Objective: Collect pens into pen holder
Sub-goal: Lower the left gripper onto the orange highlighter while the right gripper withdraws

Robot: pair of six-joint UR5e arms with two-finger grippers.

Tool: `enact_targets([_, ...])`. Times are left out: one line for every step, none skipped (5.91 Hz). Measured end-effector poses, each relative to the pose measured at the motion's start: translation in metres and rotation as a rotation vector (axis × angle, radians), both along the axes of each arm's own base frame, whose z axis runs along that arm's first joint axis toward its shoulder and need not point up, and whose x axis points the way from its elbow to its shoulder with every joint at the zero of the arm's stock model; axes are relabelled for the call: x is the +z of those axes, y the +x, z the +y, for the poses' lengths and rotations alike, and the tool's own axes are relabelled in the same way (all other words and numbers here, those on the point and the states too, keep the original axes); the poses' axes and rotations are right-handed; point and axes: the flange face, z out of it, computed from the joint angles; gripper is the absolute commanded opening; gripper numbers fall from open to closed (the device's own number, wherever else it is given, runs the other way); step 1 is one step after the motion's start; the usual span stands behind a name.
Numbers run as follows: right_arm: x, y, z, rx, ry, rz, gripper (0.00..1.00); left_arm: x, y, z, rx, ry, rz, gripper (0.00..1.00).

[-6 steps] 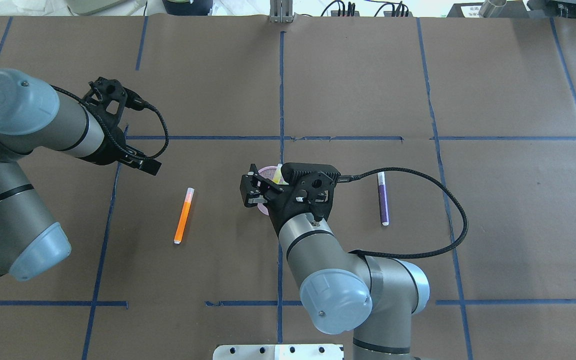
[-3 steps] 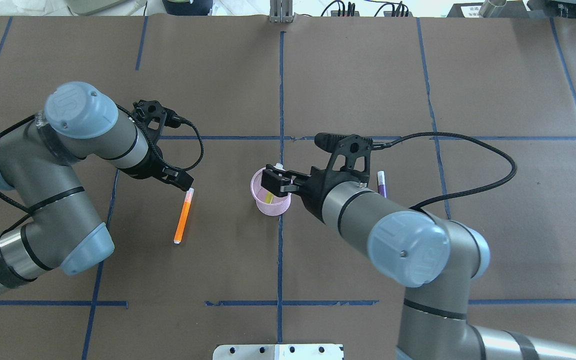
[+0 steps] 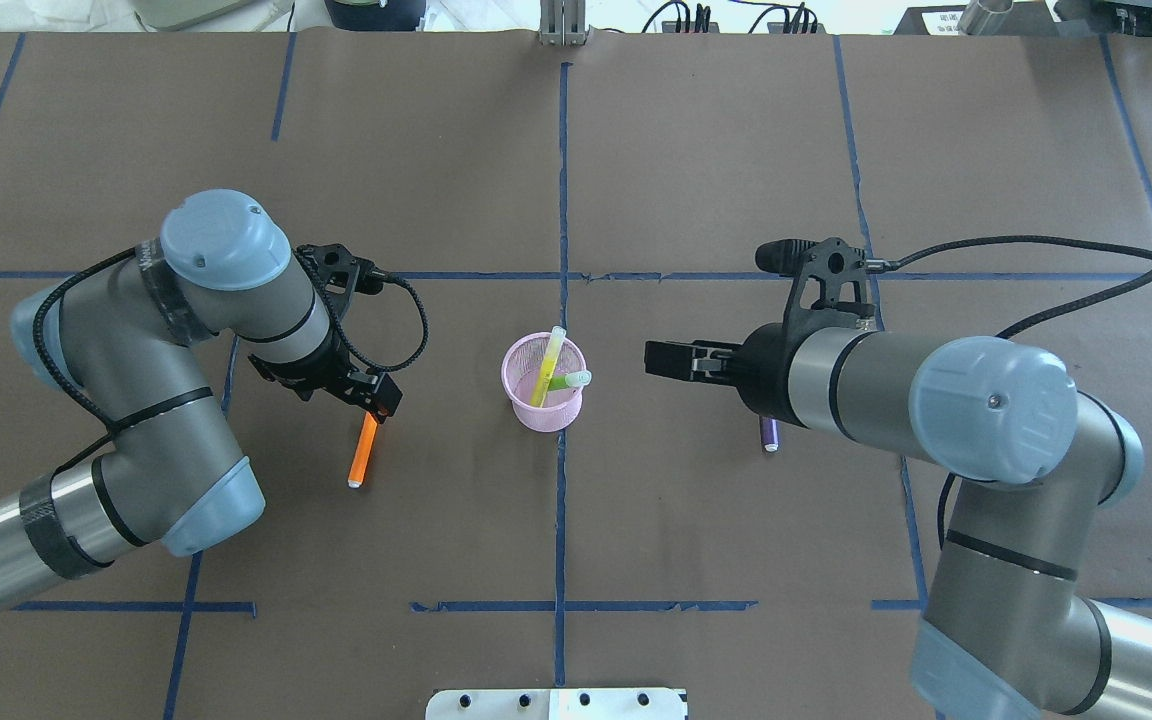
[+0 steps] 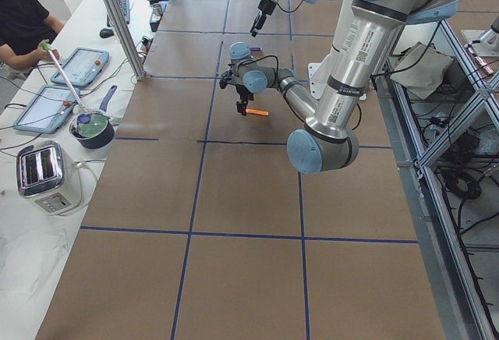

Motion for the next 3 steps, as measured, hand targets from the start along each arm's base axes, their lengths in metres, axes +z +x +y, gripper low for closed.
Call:
enact_targets([0.008, 0.009, -0.001, -0.019, -0.016, 0.006, 1.0, 0.0, 0.014, -0.001, 0.01, -0.014, -0.012, 0.94])
enact_targets([0.011, 0.013, -0.001, -0.024, -0.021, 0.007, 1.0, 0.003, 0.021, -0.003, 0.013, -0.02, -0.022, 0.8])
enact_targets([0.012, 0.014, -0.001, -0.026, -0.023, 0.009, 1.0, 0.007, 0.024, -0.005, 0.016, -0.021, -0.03, 0.65])
